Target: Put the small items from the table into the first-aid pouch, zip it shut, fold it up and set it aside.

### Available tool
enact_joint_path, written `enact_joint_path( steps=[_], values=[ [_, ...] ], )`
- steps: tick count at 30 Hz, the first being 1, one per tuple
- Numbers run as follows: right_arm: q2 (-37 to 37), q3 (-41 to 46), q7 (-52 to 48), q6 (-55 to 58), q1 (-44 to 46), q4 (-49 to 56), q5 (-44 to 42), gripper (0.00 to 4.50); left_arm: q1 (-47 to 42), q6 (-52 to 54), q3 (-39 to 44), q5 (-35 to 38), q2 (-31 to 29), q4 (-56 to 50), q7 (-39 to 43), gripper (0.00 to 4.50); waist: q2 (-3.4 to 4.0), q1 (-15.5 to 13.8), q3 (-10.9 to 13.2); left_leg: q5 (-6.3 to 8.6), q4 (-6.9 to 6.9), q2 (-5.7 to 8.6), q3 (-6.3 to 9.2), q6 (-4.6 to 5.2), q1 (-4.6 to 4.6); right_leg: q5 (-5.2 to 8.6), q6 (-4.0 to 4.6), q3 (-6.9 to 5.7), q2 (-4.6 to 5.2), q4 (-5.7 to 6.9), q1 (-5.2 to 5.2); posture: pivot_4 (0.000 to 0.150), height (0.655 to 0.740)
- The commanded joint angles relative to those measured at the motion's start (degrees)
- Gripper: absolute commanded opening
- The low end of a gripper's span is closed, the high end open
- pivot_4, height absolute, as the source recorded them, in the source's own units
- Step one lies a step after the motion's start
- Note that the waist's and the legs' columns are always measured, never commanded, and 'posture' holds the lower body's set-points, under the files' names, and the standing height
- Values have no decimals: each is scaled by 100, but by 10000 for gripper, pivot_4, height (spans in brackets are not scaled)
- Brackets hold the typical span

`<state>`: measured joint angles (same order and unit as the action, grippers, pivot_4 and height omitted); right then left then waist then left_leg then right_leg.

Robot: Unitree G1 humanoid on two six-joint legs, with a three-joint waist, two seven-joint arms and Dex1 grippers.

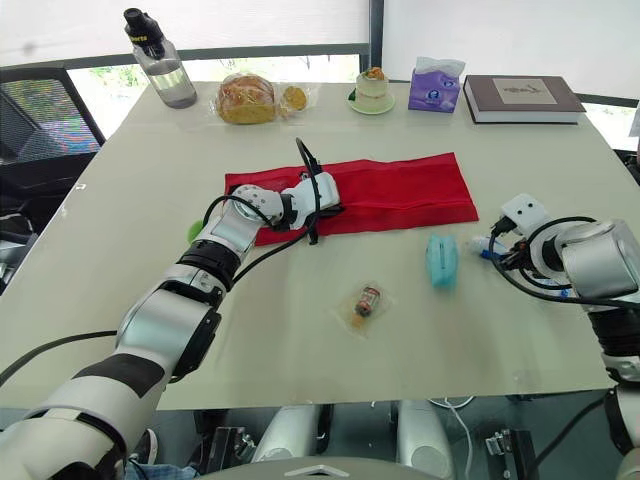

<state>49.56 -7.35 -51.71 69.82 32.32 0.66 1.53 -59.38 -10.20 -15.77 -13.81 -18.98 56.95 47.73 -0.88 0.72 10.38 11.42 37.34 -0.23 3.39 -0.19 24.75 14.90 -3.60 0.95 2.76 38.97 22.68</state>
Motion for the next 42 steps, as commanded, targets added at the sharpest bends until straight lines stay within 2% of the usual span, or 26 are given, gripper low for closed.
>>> enact_joint_path(
  steps=[1,4,10,16,27,30,35,36,37,42],
  values=[
    [178,318,-149,-81,-82,234,-380,24857,-71,-42,94,70,-38,-93,-18,0,0,7,0,0,0,0,1,0,0,0,0,0,0,0,0,1500,7400],
    [519,435,-510,-549,-345,610,-688,38833,-52,-34,98,74,-50,-109,-14,0,3,4,1,0,-11,-1,2,0,5,0,1,0,-1,0,8,1500,7400],
    [1061,886,-1001,-2161,-962,776,-1089,38833,-15,-29,95,83,-60,-127,-6,0,3,13,2,2,-15,0,-5,1,6,1,0,3,1,-7,8,1500,7400],
    [1125,1148,-987,-3179,-1025,17,-1105,38833,-28,-38,83,77,-41,-115,-9,0,3,15,2,1,-11,-2,-4,1,0,1,-1,2,-2,-3,7,1500,7400],
    [420,1203,-380,-3326,-1265,-442,-1227,38833,-57,-45,91,76,-34,-104,-32,0,3,13,2,1,-10,-1,-7,1,2,0,0,6,-1,-3,6,1500,7400],
    [381,1255,-340,-3315,-1298,-414,-1292,30482,-66,-49,92,75,-40,-96,-22,0,3,10,2,1,-10,-1,-7,1,2,0,0,6,-1,-2,6,1500,7400],
    [471,1309,-361,-3162,-1414,-306,-1402,5625,-110,-52,93,78,-22,-70,-19,0,3,10,2,1,-10,-1,-6,1,1,0,0,6,-2,-3,6,1500,7400],
    [491,1353,-369,-3046,-1444,-261,-1463,2264,-117,-60,96,85,-9,-66,-17,0,3,10,2,1,-10,-1,-6,1,1,0,0,6,-2,-3,6,1500,7400],
    [512,1391,-383,-2957,-1473,-196,-1520,35,-120,-68,104,100,7,-69,-12,0,3,8,2,1,-10,-1,-6,1,2,0,0,6,-2,-3,6,1500,7400],
    [384,1482,-154,-1781,-1159,831,-2070,35,-100,22,128,188,101,-199,41,0,3,22,2,1,-10,-1,-5,1,2,0,0,7,-1,-1,6,1500,7400]
  ],
)
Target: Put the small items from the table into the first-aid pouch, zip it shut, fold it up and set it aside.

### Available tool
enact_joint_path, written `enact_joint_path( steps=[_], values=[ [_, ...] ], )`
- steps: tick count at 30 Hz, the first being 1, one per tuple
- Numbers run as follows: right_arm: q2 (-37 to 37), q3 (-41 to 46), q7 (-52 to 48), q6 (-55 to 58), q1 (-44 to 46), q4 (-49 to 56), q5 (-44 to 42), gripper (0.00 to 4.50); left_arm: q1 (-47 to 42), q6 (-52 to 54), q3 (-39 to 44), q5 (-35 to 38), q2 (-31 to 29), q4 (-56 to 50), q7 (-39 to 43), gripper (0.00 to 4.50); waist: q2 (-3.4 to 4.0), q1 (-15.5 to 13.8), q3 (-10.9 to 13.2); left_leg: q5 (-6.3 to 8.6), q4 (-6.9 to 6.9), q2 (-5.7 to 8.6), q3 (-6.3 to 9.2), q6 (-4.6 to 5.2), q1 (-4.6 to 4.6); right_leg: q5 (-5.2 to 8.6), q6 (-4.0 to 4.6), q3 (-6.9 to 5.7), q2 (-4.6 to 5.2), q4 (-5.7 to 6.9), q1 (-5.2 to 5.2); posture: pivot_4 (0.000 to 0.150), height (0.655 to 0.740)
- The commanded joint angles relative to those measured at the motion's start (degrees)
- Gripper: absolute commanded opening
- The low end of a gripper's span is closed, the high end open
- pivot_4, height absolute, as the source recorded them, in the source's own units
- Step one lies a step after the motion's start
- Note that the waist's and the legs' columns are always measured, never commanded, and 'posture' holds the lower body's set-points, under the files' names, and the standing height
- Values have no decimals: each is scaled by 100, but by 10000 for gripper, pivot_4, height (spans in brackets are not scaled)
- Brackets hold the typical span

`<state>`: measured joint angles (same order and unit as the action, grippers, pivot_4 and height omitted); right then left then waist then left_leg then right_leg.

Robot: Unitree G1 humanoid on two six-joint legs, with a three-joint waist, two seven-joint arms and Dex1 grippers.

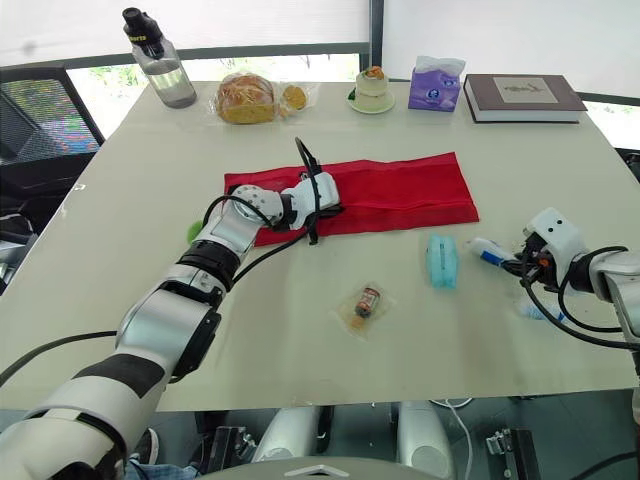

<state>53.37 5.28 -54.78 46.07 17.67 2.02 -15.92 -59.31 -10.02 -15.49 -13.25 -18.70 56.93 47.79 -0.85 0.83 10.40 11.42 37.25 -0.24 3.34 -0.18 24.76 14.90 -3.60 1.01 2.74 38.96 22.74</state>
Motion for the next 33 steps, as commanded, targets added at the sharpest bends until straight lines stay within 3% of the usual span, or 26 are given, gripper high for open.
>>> enact_joint_path(
  steps=[1,10,21,25,33],
  values=[
    [-47,173,245,853,424,883,-408,35,-119,22,100,139,106,-209,35,0,0,18,0,0,0,0,0,0,-1,0,0,1,0,0,0,1500,7400],
    [-1033,-731,1427,2440,1660,1635,-477,35,-308,394,193,244,626,-266,-128,0,0,-25,0,0,2,1,7,0,8,0,0,-6,0,-2,2,1500,7400],
    [-1813,-2340,2117,2274,2762,405,345,35,-97,855,189,287,838,-986,-106,0,0,24,0,0,-2,3,4,0,5,0,1,-4,2,1,5,1500,7400],
    [-2210,-2323,2327,2199,2879,-12,454,35,40,984,118,277,889,-1284,-86,0,1,25,-1,0,-5,1,4,0,3,-1,2,-4,0,1,6,1500,7400],
    [-3420,-1276,3046,2350,3133,-573,306,35,247,1279,64,293,1047,-1691,-112,0,3,8,-1,0,-6,2,6,0,4,-3,5,-5,0,4,7,1500,7400]
  ],
)
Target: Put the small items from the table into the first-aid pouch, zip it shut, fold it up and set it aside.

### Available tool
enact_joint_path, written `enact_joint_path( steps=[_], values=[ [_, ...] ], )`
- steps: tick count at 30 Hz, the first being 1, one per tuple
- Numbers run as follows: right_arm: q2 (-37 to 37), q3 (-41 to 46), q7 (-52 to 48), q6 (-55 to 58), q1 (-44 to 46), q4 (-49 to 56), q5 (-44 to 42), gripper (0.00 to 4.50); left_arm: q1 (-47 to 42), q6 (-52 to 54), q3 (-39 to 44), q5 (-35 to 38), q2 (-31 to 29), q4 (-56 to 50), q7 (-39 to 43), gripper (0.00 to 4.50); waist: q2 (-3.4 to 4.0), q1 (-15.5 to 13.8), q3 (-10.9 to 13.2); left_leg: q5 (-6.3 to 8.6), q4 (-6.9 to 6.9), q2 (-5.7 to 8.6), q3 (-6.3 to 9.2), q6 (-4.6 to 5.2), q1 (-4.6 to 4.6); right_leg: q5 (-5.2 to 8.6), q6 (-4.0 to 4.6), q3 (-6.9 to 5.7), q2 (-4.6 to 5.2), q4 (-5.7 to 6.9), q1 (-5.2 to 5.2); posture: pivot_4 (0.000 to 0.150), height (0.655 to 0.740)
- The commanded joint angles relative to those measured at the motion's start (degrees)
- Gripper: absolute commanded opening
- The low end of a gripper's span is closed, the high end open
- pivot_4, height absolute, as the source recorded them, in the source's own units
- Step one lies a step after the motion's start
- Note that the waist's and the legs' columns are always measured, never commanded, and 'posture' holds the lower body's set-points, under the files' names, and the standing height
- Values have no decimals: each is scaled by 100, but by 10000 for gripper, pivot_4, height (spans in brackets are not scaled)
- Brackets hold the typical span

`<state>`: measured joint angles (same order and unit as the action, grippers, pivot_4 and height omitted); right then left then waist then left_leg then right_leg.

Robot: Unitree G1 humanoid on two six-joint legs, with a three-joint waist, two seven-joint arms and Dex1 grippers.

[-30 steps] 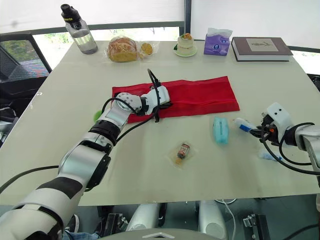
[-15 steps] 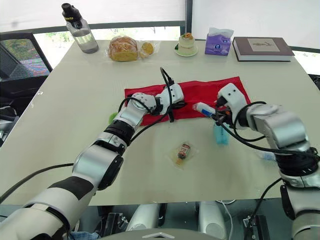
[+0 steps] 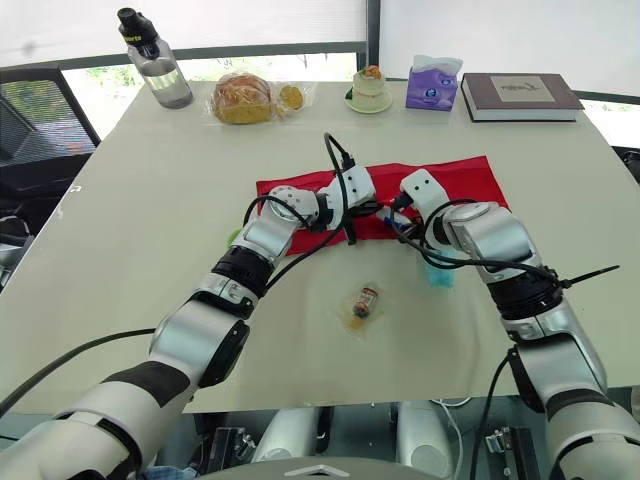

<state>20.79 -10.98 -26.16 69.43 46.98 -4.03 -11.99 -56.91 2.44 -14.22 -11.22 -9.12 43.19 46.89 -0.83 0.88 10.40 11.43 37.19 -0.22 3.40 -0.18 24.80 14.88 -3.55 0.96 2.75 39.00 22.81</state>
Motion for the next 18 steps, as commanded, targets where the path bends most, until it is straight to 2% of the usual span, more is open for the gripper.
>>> enact_joint_path(
  steps=[1,7,9,12,13,15,16,18],
  values=[
    [-313,453,283,39,212,2,-95,35,19,67,-62,94,111,-347,-29,0,1,2,0,0,0,0,-2,0,1,0,0,2,0,0,0,1500,7400],
    [-966,1003,781,-51,186,-108,-120,35,16,215,-24,147,185,-401,-59,0,1,9,-1,0,-2,0,-2,0,1,0,1,2,0,0,4,1500,7400],
    [-1128,1197,892,-120,122,-59,-167,10928,22,243,-29,159,199,-414,-44,0,2,14,-1,0,-3,0,-3,0,0,-1,1,3,0,3,5,1500,7400],
    [-1079,1216,834,-76,-28,173,-204,20760,11,270,7,191,190,-375,-32,0,2,7,0,0,-4,0,-3,0,1,-1,1,3,-1,4,7,1500,7400],
    [-987,1191,763,-5,-125,350,-247,26767,-7,284,43,214,175,-326,-27,0,2,9,0,0,-4,0,-2,0,2,-1,1,3,0,1,6,1500,7400],
    [-826,1141,637,96,-272,626,-328,34554,-36,308,85,254,152,-257,-18,0,2,5,0,0,-6,0,-4,0,5,-1,1,4,0,-1,8,1500,7400],
    [-665,1082,502,154,-374,828,-405,39856,-55,332,100,284,136,-216,2,0,2,8,0,0,-6,1,-5,0,6,-1,1,4,0,-3,8,1500,7400],
    [-412,996,288,154,-518,1101,-504,39856,-78,372,113,326,111,-159,48,0,3,3,0,0,-7,1,-7,0,5,-1,1,7,0,-2,10,1500,7400]
  ],
)
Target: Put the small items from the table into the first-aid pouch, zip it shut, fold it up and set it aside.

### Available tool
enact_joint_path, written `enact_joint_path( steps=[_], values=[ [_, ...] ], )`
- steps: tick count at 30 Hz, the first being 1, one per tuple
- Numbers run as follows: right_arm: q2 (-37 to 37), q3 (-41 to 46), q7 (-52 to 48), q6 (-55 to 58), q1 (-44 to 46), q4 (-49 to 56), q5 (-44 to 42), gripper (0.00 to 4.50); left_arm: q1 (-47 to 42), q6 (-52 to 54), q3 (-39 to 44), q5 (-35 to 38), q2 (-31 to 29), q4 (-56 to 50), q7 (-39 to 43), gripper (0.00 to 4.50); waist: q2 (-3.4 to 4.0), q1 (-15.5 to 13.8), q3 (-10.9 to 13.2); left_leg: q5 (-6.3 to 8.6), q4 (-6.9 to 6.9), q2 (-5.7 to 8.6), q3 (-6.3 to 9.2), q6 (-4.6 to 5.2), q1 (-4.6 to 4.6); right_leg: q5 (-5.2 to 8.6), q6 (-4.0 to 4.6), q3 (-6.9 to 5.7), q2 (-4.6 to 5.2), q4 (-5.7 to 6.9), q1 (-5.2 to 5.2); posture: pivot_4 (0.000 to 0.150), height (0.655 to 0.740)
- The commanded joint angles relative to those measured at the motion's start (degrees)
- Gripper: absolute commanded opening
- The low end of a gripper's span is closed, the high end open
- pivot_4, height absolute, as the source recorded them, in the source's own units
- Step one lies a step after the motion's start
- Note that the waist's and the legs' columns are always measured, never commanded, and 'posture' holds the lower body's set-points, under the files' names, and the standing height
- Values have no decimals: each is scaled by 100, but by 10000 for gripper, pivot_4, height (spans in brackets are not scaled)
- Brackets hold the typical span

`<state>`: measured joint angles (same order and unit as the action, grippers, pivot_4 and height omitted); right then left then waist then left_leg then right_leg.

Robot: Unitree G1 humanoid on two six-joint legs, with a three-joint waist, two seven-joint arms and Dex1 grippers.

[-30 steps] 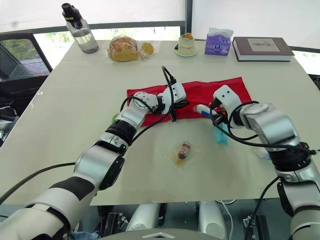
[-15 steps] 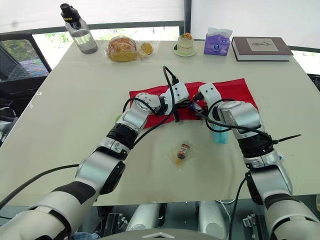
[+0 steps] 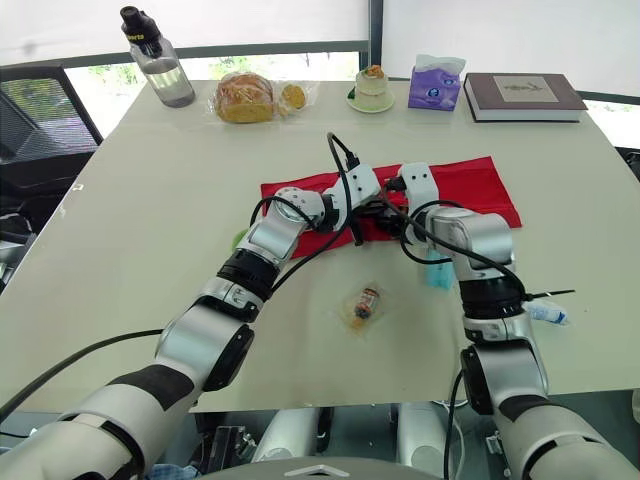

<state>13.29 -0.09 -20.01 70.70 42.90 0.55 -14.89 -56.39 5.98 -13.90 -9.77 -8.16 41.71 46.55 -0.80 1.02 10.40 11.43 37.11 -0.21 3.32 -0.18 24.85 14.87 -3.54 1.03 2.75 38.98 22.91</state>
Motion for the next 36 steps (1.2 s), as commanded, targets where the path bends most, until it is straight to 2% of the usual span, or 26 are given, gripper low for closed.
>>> enact_joint_path(
  steps=[1,4,10,13,18,19,20,36],
  values=[
    [534,-129,-500,-25,-209,820,-292,39856,-145,30,93,216,-1,27,126,0,0,-9,0,0,0,0,3,0,0,0,0,-3,0,0,0,1500,7400],
    [1017,-220,-903,-209,-453,1162,-464,39856,-196,64,141,320,-20,125,212,0,0,10,0,0,-1,-1,2,0,-2,0,0,-2,0,0,0,1500,7400],
    [1421,-491,-1252,-954,-821,1181,-378,39856,-288,52,132,432,-35,283,326,0,0,89,0,0,-1,-2,3,0,-4,0,0,-2,-2,2,-1,1500,7400],
    [1498,-705,-1315,-1363,-960,1076,-226,31632,-308,29,124,440,-52,328,355,0,0,108,0,0,-1,-2,2,0,-2,0,-1,-1,-1,0,-1,1500,7400],
    [1462,-957,-1273,-1925,-1005,794,43,7177,-294,18,105,441,-72,327,440,0,0,113,0,0,-1,-2,2,0,-3,0,-1,0,-1,1,-1,1500,7400],
    [1439,-995,-1260,-2020,-983,713,98,2829,-283,19,99,442,-78,313,462,0,0,113,0,0,0,-2,2,0,-4,0,-1,0,-1,1,-1,1500,7400],
    [1419,-1025,-1253,-2107,-965,638,147,834,-274,18,94,441,-81,301,479,0,0,113,0,0,0,-2,2,0,-4,0,-1,0,-1,1,-1,1500,7400],
    [536,-1016,-985,-3216,-327,-962,652,834,-143,64,60,448,-109,127,571,0,0,128,0,0,-1,-2,1,0,-5,0,0,2,-2,2,-1,1500,7400]
  ],
)
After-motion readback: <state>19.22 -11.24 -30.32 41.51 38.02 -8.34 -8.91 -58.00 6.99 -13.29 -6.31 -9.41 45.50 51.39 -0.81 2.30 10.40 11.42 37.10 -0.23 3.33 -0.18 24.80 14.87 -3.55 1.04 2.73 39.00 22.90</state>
